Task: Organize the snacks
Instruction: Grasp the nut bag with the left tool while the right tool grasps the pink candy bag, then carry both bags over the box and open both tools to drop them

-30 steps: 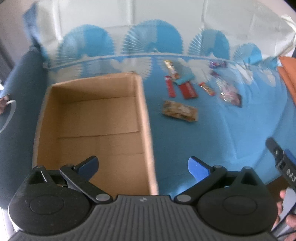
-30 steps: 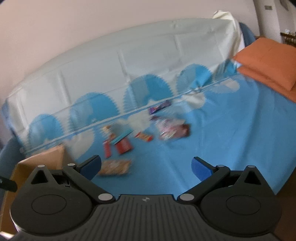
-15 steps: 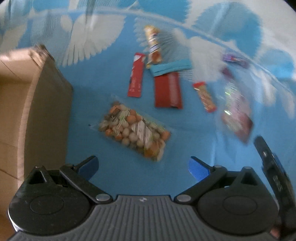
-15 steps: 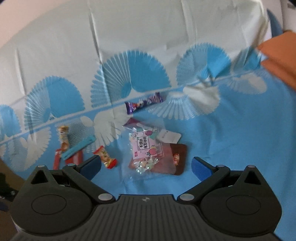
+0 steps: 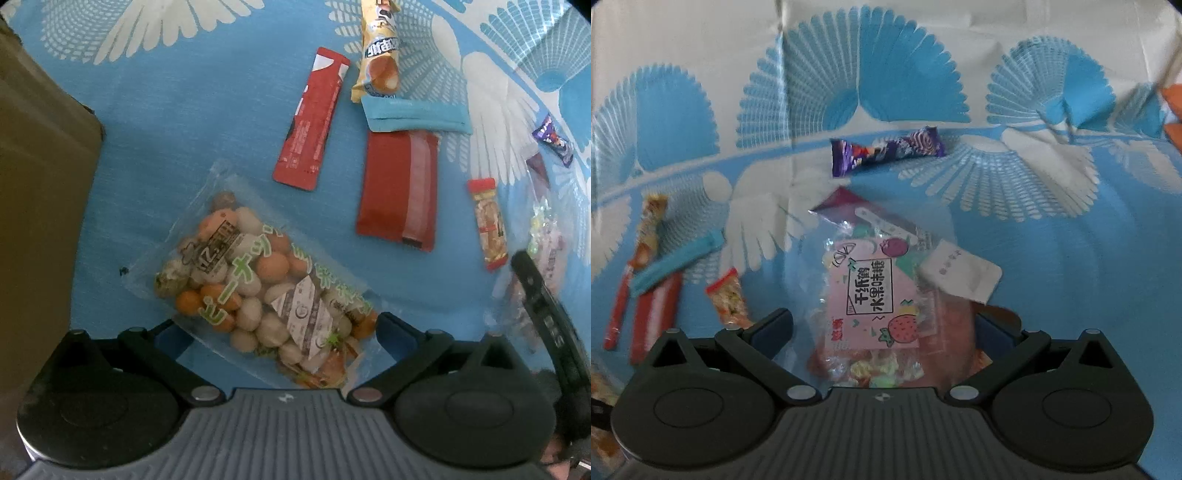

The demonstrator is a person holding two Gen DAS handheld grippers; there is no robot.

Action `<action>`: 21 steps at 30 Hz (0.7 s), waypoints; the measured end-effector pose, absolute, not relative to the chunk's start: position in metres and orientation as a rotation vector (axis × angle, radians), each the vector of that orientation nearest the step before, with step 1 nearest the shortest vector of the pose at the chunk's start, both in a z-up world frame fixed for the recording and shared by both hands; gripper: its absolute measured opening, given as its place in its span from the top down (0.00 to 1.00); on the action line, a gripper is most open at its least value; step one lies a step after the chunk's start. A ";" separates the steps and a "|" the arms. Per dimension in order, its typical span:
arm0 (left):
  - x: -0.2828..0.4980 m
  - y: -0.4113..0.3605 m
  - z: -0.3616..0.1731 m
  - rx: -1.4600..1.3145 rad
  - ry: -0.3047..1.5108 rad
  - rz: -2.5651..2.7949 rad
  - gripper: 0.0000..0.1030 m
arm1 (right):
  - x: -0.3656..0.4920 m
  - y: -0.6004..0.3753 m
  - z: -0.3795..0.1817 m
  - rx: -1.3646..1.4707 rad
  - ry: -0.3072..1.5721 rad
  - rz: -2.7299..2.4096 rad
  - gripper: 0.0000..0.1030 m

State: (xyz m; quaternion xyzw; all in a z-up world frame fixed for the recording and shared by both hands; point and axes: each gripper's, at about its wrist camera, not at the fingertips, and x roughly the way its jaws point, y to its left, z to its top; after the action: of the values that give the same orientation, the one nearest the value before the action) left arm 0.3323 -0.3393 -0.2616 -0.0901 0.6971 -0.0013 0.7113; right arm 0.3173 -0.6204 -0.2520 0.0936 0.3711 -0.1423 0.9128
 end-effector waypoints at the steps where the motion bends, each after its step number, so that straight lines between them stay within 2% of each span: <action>1: 0.333 -0.339 -0.261 -0.199 1.548 -0.004 0.00 | 0.320 -0.617 -0.256 0.155 0.748 -0.296 0.00; 4: 0.336 -0.340 -0.259 -0.201 1.559 -0.004 0.00 | 0.322 -0.612 -0.257 0.111 0.732 -0.292 0.00; 6: 0.339 -0.340 -0.256 -0.200 1.568 -0.002 0.02 | 0.318 -0.609 -0.256 0.088 0.717 -0.283 0.10; 7: 0.340 -0.338 -0.255 -0.216 1.567 0.004 0.07 | 0.315 -0.607 -0.253 0.077 0.704 -0.271 0.23; 8: 0.340 -0.337 -0.253 -0.243 1.556 0.014 0.19 | 0.311 -0.604 -0.250 0.055 0.690 -0.262 0.44; 9: 0.338 -0.333 -0.250 -0.268 1.544 0.029 0.29 | 0.309 -0.600 -0.246 0.021 0.690 -0.260 0.52; 10: 0.337 -0.329 -0.245 -0.300 1.542 0.015 0.35 | 0.306 -0.595 -0.241 -0.016 0.688 -0.271 0.54; 12: 0.336 -0.326 -0.237 -0.323 1.528 -0.045 0.54 | 0.297 -0.591 -0.231 -0.042 0.661 -0.286 0.58; 15: 0.328 -0.320 -0.217 -0.316 1.487 -0.101 0.66 | 0.277 -0.592 -0.209 0.010 0.602 -0.313 0.59; 18: 0.316 -0.315 -0.196 -0.285 1.453 -0.152 0.76 | 0.250 -0.590 -0.181 0.049 0.509 -0.326 0.59; 21: 0.298 -0.311 -0.180 -0.245 1.399 -0.209 0.77 | 0.226 -0.581 -0.159 0.089 0.471 -0.318 0.59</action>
State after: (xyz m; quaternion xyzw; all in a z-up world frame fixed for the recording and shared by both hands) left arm 0.2982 -0.3106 -0.1798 -0.1123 0.6411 -0.0957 0.7531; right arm 0.2258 -0.5811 -0.1587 0.0437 0.2321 -0.1569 0.9590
